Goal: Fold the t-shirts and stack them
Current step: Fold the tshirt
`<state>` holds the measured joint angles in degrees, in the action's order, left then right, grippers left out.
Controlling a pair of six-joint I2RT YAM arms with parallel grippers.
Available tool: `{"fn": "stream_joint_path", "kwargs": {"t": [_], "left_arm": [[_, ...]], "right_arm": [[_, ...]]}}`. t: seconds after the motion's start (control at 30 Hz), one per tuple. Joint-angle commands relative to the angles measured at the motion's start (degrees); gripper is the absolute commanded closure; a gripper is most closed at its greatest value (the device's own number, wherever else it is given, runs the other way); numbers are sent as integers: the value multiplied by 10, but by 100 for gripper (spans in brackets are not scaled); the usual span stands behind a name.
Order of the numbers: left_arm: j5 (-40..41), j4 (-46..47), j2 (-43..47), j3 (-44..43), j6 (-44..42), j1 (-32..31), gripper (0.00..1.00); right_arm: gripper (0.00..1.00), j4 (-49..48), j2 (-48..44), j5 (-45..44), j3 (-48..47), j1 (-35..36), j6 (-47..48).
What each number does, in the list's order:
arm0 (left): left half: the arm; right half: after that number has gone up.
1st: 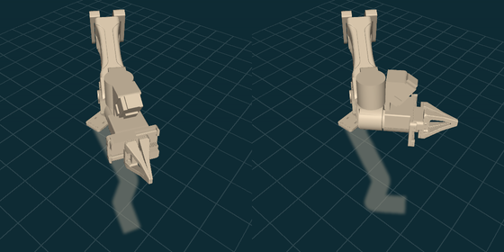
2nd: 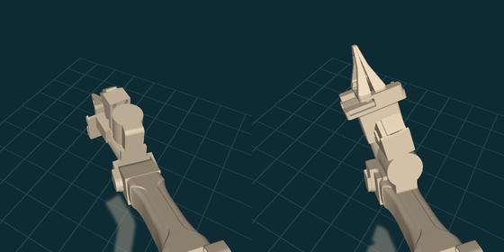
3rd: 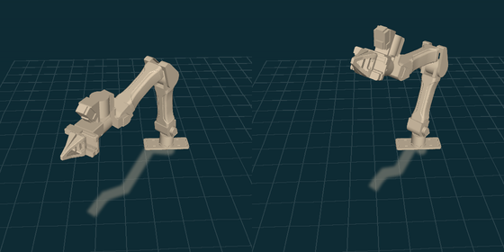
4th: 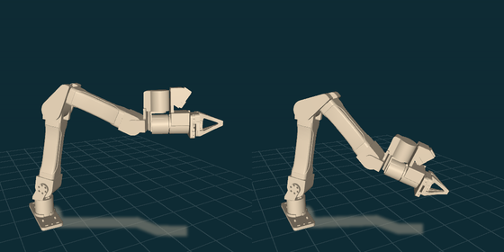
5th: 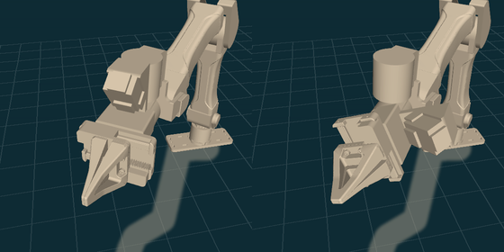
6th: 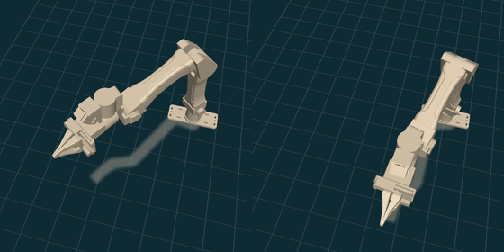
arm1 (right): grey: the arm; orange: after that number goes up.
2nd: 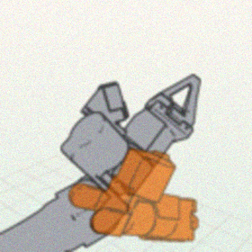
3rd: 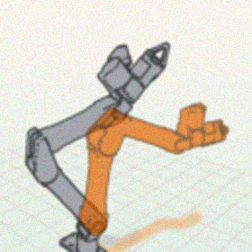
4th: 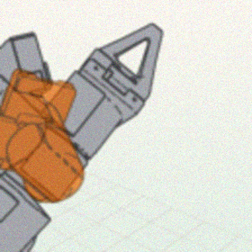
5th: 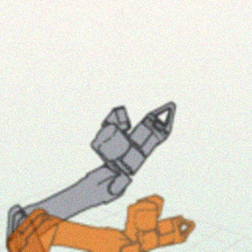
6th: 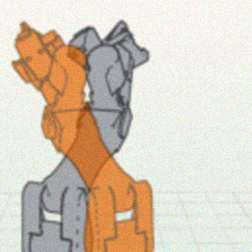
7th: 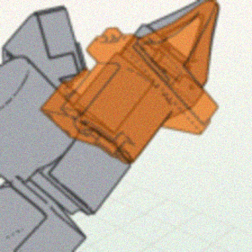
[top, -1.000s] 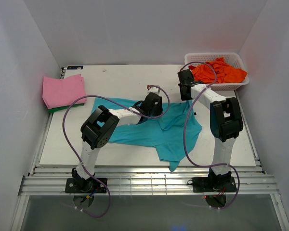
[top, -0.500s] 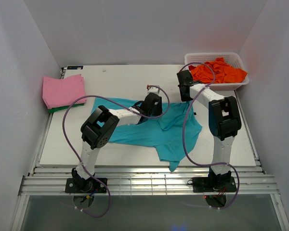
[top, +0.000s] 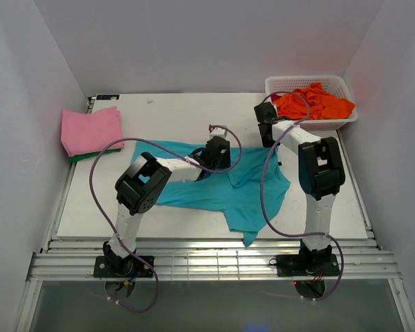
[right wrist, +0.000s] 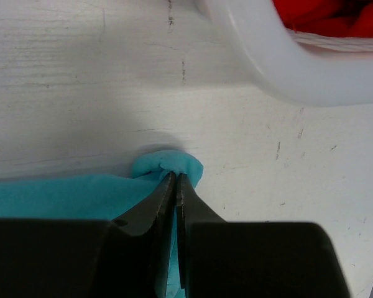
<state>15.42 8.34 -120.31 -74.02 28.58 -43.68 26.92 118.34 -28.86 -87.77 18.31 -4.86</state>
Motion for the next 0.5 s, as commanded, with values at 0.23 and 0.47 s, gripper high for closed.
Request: {"fn": "stream_joint_path", "kwargs": {"t": [0.23, 0.47], "left_arm": [[29, -4, 44, 55, 24, 22, 50], [23, -2, 48, 73, 27, 56, 50]], "right_arm": [[92, -1, -43, -57, -12, -33, -41], [92, 1, -56, -46, -9, -45, -63]]}}
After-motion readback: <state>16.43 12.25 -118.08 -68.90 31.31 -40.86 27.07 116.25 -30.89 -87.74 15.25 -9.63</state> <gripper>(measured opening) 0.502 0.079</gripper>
